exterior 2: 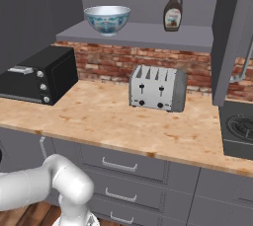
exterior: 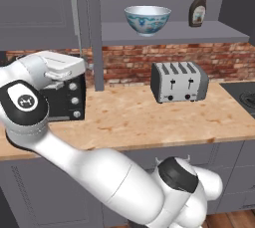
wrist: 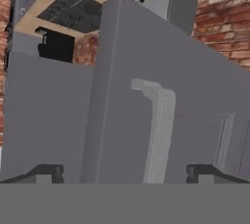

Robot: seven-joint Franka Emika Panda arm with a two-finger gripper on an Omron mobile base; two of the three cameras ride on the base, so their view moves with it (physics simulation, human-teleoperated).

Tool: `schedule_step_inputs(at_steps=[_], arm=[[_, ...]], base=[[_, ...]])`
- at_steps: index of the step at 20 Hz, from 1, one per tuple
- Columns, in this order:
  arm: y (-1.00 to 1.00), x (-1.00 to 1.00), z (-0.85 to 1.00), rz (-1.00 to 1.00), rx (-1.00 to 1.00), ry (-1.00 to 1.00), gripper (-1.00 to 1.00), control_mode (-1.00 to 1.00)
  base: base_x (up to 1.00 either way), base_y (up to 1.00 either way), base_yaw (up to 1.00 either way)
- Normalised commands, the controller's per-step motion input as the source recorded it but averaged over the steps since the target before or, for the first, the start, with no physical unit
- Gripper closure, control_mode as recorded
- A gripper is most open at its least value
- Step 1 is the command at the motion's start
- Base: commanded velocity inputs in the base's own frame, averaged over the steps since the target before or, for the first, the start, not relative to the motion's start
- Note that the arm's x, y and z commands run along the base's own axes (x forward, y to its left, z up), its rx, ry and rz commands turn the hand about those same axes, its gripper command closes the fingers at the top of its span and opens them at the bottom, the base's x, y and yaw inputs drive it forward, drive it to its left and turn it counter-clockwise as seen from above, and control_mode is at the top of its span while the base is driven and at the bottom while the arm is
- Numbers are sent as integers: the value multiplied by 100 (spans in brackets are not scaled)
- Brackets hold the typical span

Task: Pick the mug and place it in the sink. Pick the bowl and place it in the open cabinet and then close the cabinet.

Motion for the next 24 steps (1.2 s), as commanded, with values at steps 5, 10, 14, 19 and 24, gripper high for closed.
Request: schedule_step_inputs(at_steps=[5,10,14,19,24], arm=[[15,41,-4,-4,-11,2,-100,-100],[-34,25,-13,-13,-10,2,-100,-100],[-82,0,-1,-9,0,0,-100,-100],[-100,-17,0,-1,5,-3,-100,-100],[-100,-23,0,4,7,-4,-100,-100]], base=[[0,0,0],[0,0,0],[0,0,0],[0,0,0],[0,0,0]])
